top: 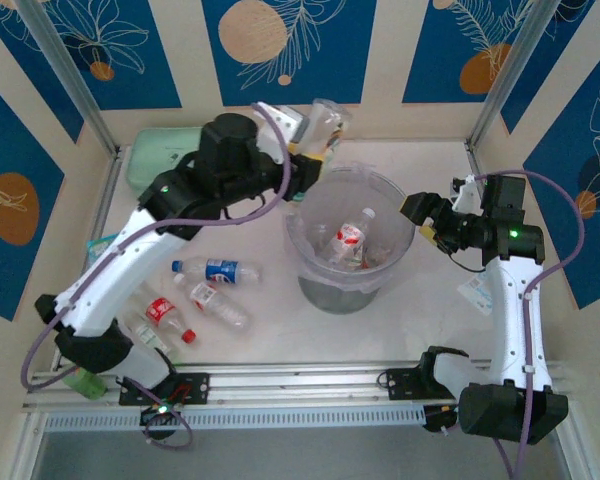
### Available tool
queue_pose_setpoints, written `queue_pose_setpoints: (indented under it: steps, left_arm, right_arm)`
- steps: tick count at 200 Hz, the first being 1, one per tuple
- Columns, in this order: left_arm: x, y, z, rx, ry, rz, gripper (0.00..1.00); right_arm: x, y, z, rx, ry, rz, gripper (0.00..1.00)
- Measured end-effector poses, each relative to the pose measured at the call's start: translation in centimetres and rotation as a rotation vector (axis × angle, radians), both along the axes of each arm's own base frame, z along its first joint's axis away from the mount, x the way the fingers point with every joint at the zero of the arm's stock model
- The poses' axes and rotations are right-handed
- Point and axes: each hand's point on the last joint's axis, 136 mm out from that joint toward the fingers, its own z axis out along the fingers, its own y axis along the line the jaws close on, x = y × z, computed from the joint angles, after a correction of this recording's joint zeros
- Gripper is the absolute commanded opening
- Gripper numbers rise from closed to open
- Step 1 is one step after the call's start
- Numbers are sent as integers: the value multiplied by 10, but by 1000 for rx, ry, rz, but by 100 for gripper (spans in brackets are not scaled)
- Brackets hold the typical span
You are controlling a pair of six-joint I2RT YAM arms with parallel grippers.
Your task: Put the plastic bottles in the bin
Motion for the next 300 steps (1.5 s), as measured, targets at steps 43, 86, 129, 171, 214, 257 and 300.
queue_pose_setpoints:
  steps: [43, 86, 129, 171, 214, 257, 300]
  left_arm:
    - [-10, -37, -35, 64, 61, -74, 0]
    - [-16, -46, -54, 79, 117, -99, 0]
    - [-15, -65, -90, 117, 198, -131, 0]
    - [-24, -84, -161, 200, 350, -169, 0]
    - [-32, -94, -215, 233, 489, -187, 0]
    - [-37, -110, -227, 202, 536, -233, 42]
    - [-39, -112, -234, 200, 562, -234, 79]
  right_arm:
    - [-1, 0, -1, -3, 2, 4, 99]
    - [-1, 1, -1, -4, 1, 10, 99]
    - [-1, 3, -1, -4, 1, 14, 99]
    - [-1, 2, 4, -7, -8, 12, 99]
    - [6, -3, 21, -13, -39, -4, 99]
    - [9, -4, 20, -12, -32, -4, 99]
    - [9, -8, 20, -16, -31, -18, 99]
